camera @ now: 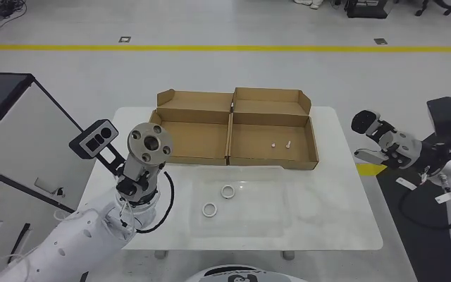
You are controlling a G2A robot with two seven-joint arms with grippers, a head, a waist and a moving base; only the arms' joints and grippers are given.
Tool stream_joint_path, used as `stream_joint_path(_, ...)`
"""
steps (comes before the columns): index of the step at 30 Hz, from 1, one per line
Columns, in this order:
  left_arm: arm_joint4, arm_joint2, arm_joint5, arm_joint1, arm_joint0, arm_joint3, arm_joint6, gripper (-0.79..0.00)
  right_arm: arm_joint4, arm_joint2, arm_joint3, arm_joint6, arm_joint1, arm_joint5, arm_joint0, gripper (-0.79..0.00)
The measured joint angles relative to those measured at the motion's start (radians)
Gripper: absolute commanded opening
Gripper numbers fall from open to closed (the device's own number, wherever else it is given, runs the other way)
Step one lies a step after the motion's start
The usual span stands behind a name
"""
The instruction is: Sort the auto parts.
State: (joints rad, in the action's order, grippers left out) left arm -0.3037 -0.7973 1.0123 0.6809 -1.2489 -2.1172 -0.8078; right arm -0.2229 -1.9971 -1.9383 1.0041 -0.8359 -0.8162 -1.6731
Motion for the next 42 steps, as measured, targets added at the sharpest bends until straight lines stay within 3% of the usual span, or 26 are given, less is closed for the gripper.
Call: stream_joint_path(42,0.021,-0.007,-0.028,0.006,-0.005,-0.007,0.013,-0.785,0.0,0.0,0.0,0.0,0.0,0.0,0.0,0.0)
